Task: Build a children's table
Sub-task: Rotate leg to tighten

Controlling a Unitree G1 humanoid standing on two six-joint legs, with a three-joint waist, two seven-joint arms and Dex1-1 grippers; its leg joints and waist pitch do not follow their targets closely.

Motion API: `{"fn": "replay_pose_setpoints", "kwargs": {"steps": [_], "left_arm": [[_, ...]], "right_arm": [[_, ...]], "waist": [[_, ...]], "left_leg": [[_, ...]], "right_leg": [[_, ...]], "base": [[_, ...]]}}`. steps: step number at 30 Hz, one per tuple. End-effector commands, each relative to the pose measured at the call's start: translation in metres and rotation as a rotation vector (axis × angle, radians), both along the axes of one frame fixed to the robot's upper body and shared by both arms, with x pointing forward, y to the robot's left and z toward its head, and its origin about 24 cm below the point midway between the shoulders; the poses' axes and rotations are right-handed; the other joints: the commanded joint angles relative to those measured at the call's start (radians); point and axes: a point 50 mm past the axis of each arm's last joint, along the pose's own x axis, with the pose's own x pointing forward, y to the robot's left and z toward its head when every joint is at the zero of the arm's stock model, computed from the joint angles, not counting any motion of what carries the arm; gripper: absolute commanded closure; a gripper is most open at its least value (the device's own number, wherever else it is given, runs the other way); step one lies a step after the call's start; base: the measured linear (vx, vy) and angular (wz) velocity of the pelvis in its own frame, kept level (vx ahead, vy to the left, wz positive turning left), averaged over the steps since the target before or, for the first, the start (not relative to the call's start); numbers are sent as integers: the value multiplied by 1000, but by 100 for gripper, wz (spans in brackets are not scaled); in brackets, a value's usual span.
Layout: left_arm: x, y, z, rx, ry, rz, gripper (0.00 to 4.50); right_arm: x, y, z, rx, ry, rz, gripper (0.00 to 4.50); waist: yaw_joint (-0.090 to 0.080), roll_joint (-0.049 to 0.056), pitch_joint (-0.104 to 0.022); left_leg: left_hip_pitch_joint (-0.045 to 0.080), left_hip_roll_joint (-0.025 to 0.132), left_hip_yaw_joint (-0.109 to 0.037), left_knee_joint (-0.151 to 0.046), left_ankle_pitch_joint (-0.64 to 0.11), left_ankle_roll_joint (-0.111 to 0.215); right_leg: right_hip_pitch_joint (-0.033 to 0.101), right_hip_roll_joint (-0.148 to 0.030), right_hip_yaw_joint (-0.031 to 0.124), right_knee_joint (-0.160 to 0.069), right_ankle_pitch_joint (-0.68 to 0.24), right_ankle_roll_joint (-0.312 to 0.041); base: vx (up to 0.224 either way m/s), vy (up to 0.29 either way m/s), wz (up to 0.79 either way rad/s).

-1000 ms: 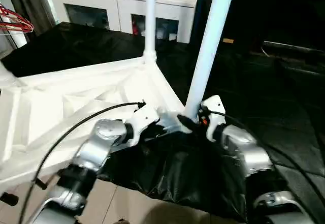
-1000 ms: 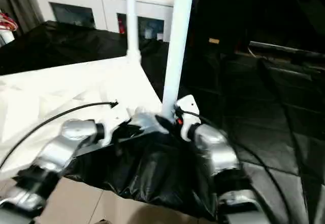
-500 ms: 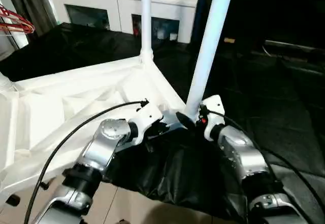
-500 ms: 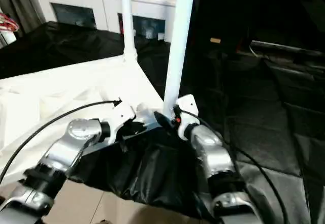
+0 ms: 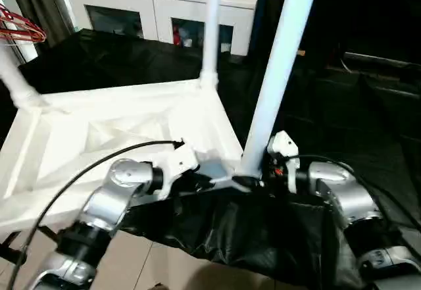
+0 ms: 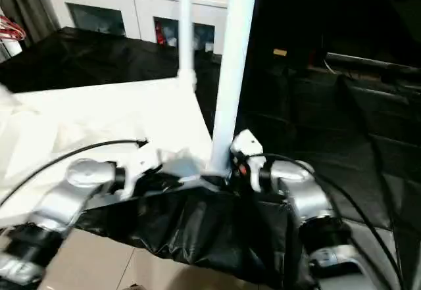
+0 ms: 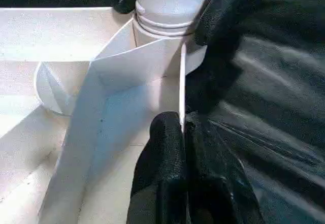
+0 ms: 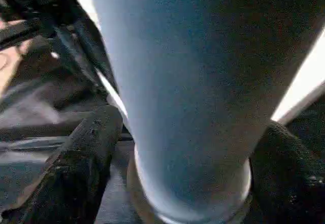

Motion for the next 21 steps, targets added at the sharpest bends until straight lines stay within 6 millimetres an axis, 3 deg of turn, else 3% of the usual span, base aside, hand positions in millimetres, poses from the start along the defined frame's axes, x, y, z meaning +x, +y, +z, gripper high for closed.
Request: {"fn": "replay_pose_setpoints", "kwargs": {"steps": [1,13,17,21], "left_arm": [[-1,-7,15,-58,-54,-68,450],[-2,-4,16,-52,-48,-69,450],[-1,-7,15,-54,-57,-48,450],[8,-17,14,-64,-86,33,450]], "right_arm": [[-4,4,2,6,16,67,92],[-10,6,-2,4,45,104,181],[-12,12,-4,33,50,91,187],[-9,28,-12,72,45,-32,188]], "waist": [[1,-8,-66],[0,-13,-65],[0,-13,-66],[-4,-14,-63]], "left_leg": [[11,72,-26,-67,-174,70],[12,71,-25,-66,-171,64],[12,71,-26,-66,-168,65],[14,71,-28,-69,-187,49]], "right_leg": [[45,-111,76,-87,-288,-160],[45,-111,76,-88,-295,-157],[46,-111,76,-87,-292,-156],[42,-113,76,-93,-326,-148]], "base": [[0,0,0],[0,0,0],[0,0,0],[0,0,0]]}}
